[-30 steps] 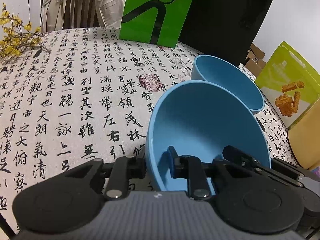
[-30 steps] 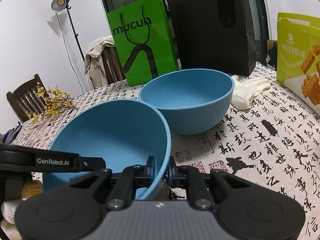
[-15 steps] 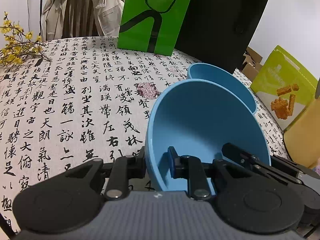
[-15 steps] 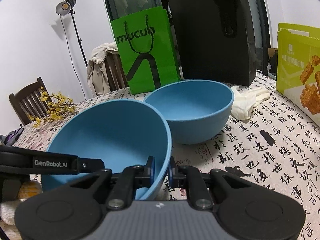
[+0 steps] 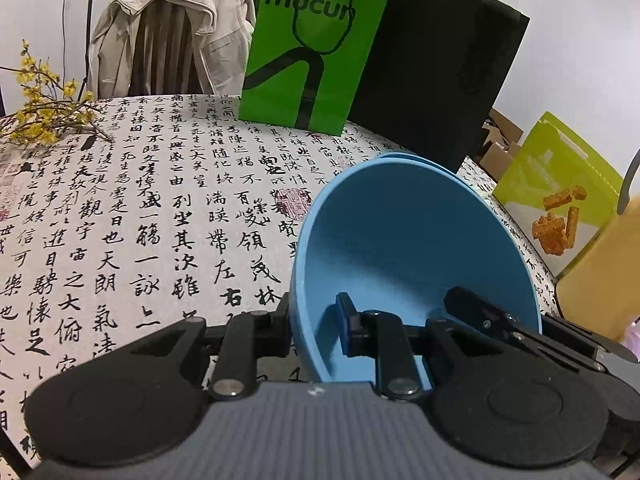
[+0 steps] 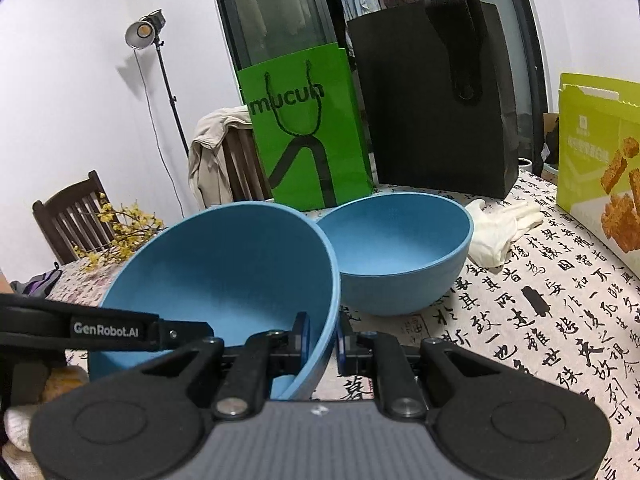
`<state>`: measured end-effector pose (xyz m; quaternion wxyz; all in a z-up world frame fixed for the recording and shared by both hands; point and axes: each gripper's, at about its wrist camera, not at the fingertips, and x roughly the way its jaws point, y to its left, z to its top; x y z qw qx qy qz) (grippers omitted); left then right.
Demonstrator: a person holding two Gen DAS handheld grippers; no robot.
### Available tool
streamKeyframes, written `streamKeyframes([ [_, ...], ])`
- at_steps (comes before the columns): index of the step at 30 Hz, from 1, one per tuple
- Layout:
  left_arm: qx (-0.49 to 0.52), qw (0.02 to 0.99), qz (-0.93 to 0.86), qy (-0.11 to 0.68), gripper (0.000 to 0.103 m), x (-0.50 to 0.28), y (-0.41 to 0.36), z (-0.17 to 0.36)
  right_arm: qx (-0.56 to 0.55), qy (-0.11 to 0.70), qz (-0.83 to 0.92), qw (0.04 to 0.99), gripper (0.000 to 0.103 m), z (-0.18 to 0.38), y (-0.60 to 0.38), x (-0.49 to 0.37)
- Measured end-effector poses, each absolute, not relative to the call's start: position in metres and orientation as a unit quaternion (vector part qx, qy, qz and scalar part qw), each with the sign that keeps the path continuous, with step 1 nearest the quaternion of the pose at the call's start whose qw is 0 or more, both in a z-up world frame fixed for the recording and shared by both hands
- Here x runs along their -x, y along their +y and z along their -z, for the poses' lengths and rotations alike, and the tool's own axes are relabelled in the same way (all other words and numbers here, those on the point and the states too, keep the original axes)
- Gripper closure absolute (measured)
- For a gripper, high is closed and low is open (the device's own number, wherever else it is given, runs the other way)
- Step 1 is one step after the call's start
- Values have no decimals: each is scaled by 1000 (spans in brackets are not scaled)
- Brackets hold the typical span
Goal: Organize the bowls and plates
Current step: 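Lift the blue bowl off the table with both grippers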
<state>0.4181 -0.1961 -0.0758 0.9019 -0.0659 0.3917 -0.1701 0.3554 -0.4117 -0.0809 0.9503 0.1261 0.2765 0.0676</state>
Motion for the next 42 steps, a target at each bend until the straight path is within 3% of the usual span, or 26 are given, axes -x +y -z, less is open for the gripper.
streamKeyframes([
  [42, 80, 922, 142, 352, 82, -328, -151, 39, -124, 249, -106, 955, 90, 38, -372, -281],
])
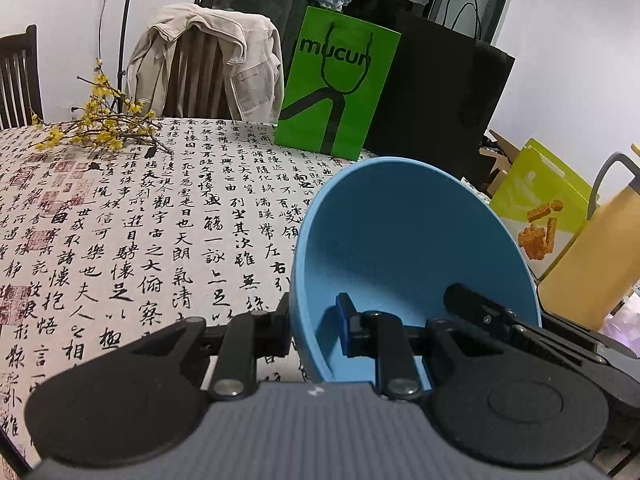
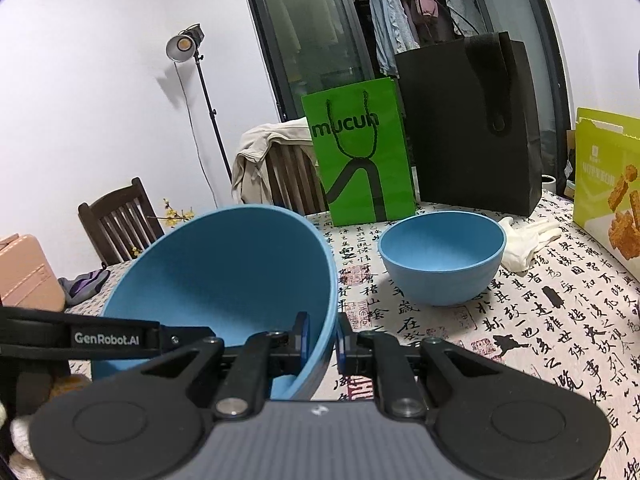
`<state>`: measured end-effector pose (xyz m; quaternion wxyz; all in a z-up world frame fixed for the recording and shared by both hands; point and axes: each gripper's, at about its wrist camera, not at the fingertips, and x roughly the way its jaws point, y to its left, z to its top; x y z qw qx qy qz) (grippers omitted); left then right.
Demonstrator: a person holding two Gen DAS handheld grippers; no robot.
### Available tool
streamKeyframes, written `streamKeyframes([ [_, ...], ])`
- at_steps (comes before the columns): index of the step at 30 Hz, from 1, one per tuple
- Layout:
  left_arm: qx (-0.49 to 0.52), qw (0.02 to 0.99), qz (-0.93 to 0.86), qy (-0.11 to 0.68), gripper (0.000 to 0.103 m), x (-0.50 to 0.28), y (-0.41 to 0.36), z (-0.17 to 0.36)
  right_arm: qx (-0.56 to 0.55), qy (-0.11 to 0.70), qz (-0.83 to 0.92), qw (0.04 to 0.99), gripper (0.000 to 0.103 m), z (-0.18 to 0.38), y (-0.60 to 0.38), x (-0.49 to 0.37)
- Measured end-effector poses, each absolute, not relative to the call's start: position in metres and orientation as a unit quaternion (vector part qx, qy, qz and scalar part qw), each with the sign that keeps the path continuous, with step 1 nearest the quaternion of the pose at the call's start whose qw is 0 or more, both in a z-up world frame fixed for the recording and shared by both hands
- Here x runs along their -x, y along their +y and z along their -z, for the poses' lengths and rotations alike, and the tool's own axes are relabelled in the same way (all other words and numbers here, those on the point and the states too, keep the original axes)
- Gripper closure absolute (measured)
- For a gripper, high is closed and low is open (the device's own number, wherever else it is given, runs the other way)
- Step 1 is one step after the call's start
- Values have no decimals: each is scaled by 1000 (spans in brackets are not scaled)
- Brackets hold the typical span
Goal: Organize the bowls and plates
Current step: 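Lift the blue bowl off the table with both grippers, then carry the held blue bowl toward the pink suitcase and vase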
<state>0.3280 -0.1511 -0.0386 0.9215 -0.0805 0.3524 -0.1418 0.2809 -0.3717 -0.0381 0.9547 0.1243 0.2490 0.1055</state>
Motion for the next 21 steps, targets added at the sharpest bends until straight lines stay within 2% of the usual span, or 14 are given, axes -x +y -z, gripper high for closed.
streamKeyframes([
  [21, 87, 932, 123, 329, 82, -290, -127, 30, -116, 239, -127, 956, 90, 27, -351, -255],
])
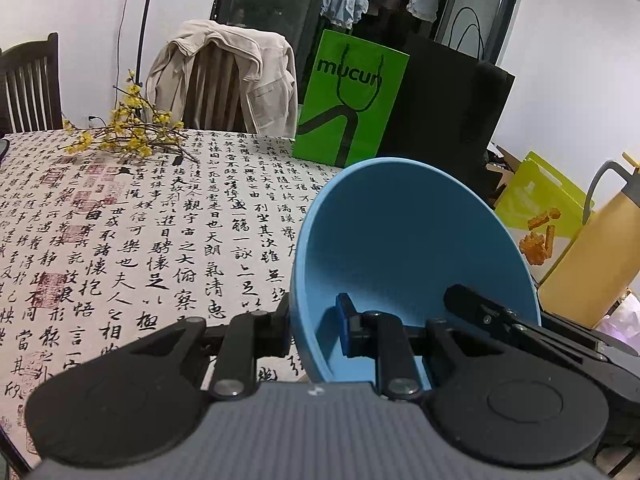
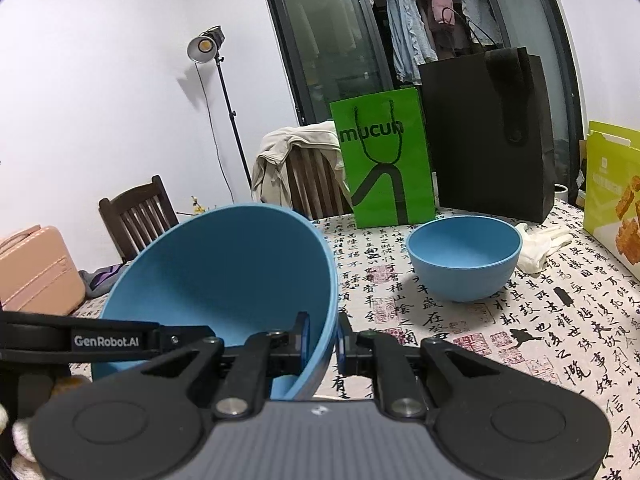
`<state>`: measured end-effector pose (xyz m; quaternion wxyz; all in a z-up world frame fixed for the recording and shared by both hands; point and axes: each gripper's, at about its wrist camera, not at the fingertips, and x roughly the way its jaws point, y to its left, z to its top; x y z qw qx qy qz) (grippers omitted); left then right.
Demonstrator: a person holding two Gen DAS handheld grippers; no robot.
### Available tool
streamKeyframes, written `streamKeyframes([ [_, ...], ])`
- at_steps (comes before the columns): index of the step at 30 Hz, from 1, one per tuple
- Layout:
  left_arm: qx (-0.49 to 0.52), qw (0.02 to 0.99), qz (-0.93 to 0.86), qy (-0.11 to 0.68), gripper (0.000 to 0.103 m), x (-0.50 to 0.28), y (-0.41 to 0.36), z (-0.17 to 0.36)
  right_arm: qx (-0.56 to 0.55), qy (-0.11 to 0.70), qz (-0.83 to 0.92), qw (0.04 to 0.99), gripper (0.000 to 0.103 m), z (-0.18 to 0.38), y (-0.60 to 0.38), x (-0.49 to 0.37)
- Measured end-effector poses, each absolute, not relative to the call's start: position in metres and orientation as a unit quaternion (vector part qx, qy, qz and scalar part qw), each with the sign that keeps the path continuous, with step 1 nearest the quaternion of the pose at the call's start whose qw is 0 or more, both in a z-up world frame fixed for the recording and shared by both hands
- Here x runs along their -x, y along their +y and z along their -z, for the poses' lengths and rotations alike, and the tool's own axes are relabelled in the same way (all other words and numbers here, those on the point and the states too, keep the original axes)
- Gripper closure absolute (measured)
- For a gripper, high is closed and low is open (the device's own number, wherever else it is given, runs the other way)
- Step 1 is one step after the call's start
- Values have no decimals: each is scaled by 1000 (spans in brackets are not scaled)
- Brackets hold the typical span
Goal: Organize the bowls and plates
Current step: 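Carry the held blue bowl toward the pink suitcase and vase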
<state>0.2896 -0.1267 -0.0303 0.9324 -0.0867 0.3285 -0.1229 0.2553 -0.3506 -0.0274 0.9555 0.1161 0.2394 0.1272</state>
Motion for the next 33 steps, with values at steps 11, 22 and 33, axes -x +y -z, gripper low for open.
streamKeyframes([
  [11, 93, 937, 107, 320, 82, -275, -112, 27, -113, 235, -147, 954, 90, 24, -337, -249],
  [22, 98, 943, 78, 309, 82, -257, -94, 21, -114, 227, -180, 950, 90, 22, -322, -243],
  [33, 104, 946, 47, 302, 82, -240, -72, 16, -113, 224, -215, 944, 90, 19, -301, -238],
])
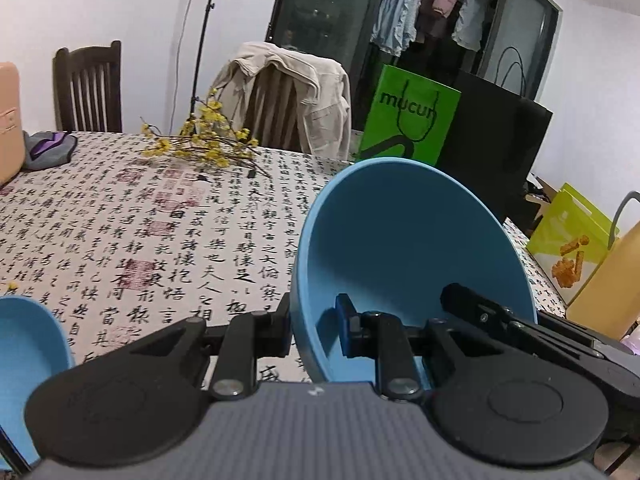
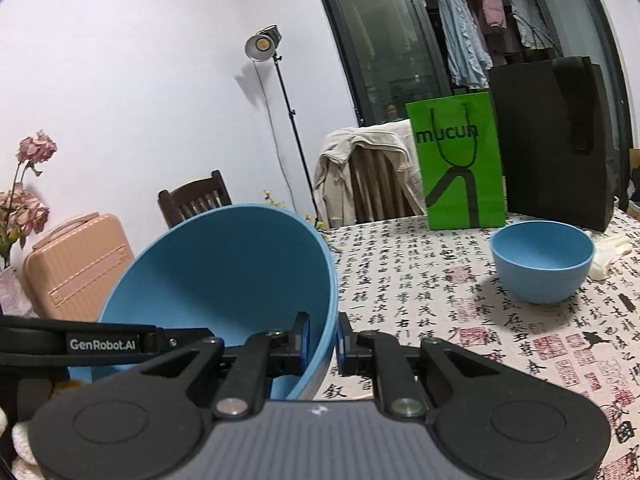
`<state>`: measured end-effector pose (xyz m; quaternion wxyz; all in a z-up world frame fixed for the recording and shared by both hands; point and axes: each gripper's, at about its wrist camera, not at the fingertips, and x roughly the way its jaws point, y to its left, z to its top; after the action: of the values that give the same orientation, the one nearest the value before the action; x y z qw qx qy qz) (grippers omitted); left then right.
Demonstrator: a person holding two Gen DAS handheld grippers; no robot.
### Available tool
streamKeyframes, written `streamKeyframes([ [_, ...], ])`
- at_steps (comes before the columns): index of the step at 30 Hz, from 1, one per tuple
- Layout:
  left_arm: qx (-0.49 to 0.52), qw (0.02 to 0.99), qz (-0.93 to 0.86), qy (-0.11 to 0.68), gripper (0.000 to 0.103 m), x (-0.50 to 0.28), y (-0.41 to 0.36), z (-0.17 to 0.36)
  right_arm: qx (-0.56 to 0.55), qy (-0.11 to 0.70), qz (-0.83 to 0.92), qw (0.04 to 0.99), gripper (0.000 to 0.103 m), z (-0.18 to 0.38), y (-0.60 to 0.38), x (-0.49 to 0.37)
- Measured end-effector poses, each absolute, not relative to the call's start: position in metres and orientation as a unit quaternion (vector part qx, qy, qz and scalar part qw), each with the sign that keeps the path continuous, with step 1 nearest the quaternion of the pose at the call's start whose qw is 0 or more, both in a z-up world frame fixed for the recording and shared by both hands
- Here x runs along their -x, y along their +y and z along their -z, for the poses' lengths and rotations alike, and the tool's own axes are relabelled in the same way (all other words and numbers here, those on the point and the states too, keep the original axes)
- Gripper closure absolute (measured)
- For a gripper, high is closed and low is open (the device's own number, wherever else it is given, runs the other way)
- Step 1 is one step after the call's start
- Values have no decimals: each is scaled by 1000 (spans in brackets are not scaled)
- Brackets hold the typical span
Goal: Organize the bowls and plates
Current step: 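Carry the held blue bowl toward the pink suitcase and vase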
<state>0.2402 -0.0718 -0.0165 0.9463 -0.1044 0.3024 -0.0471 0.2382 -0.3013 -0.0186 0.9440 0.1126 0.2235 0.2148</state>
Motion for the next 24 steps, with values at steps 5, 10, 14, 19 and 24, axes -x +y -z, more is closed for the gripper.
streamKeyframes([
  [5, 110, 948, 32, 299, 82, -232, -61, 14, -109, 223, -231, 941, 90, 16, -289, -236],
  [10, 116, 949, 17, 293, 82, -224, -48, 12, -104, 222, -246, 938, 90, 13, -276, -234],
  [14, 121, 949, 8, 290, 82, -218, -38, 10, -100, 223, -256, 935, 90, 11, -267, -232],
  [19, 127, 950, -3, 284, 82, -211, -27, 6, -96, 224, -268, 932, 90, 8, -254, -230],
  [24, 134, 950, -14, 280, 82, -204, -15, 4, -91, 225, -279, 929, 90, 7, -239, -232],
])
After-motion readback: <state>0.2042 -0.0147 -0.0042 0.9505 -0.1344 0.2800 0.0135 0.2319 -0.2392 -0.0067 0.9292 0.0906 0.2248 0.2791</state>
